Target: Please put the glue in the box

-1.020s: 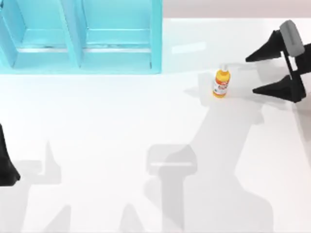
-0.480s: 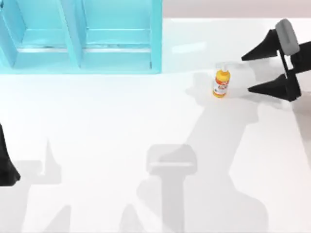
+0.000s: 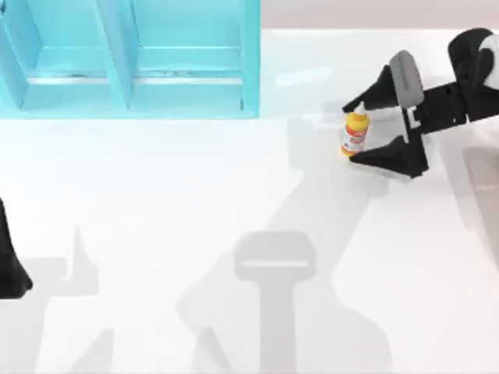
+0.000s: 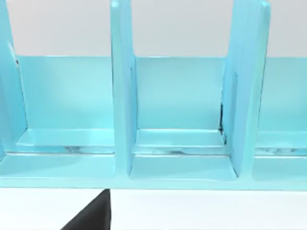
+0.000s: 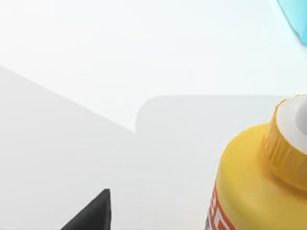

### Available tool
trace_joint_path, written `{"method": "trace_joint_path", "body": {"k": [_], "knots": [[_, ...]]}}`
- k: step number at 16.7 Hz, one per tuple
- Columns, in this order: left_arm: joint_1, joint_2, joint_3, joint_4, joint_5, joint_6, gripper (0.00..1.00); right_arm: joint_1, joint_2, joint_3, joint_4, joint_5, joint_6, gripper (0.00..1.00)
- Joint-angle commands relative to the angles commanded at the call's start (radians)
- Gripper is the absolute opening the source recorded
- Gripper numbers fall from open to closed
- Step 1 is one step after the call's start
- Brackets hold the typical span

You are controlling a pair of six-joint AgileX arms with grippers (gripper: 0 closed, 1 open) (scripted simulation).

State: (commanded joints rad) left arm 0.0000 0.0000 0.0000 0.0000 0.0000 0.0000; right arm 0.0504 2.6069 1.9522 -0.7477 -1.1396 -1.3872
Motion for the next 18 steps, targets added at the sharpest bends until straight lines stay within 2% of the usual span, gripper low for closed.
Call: {"method": "trace_joint_path", "body": {"k": [4, 10, 18], "knots": [[0.0, 0.0, 0.0, 0.0, 0.0, 0.0, 1.0, 0.032, -0.002, -0.048, 0.12, 0.006, 0.08, 1.0], [0.0, 0.0, 0.0, 0.0, 0.0, 0.0, 1.0, 0.038, -0.004, -0.053, 0.135, 0.008, 0.093, 1.0], [0.0, 0.0, 0.0, 0.0, 0.0, 0.0, 1.0, 0.038, -0.004, -0.053, 0.135, 0.008, 0.093, 0.4]]}}
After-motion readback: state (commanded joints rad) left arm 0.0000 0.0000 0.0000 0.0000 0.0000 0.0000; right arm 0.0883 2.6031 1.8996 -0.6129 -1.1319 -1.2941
